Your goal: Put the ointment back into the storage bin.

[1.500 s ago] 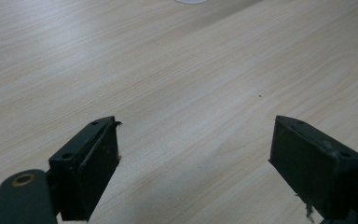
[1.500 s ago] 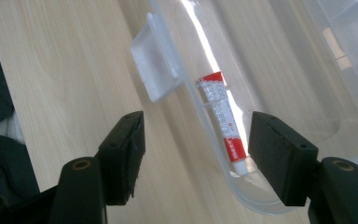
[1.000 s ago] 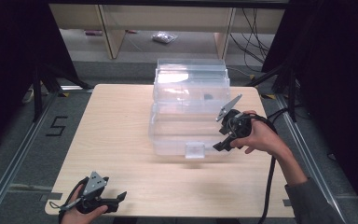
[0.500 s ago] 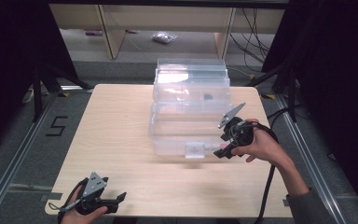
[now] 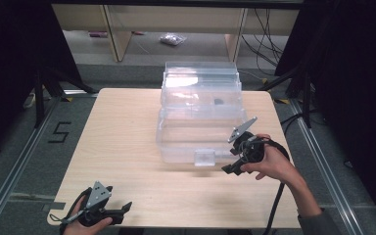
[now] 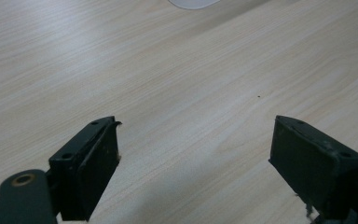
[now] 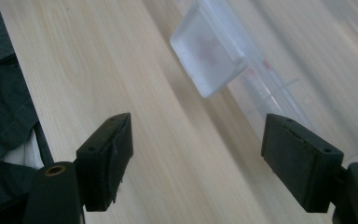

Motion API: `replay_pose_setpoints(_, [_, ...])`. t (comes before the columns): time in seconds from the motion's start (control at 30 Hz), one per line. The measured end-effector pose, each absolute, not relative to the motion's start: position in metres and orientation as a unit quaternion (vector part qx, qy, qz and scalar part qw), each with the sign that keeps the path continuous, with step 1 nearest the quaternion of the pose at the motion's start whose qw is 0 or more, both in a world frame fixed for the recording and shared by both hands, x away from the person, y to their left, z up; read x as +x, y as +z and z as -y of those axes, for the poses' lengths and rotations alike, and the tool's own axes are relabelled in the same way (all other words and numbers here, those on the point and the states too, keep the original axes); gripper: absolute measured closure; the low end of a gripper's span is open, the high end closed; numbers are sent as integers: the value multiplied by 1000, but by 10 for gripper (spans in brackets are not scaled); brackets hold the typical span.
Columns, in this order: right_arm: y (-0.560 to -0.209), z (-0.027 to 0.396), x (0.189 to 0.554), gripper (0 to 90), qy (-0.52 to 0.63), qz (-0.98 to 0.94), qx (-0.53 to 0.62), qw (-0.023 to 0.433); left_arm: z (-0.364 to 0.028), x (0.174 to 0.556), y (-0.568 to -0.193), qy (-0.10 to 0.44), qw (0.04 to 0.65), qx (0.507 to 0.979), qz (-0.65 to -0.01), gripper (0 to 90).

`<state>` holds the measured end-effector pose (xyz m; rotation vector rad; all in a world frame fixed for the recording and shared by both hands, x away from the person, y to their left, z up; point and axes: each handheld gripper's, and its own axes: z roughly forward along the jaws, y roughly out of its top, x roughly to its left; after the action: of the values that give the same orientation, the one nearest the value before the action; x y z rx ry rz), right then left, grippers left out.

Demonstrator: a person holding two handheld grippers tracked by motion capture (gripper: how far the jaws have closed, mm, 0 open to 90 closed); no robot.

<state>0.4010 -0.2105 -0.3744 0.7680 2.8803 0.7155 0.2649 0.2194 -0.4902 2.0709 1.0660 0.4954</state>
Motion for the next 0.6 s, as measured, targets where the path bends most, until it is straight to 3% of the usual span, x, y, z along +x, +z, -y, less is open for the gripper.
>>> replay_pose_setpoints(0.6, [-388, 213, 383, 247, 245, -934, 257, 41, -219, 265, -491, 191, 383, 801, -419, 150])
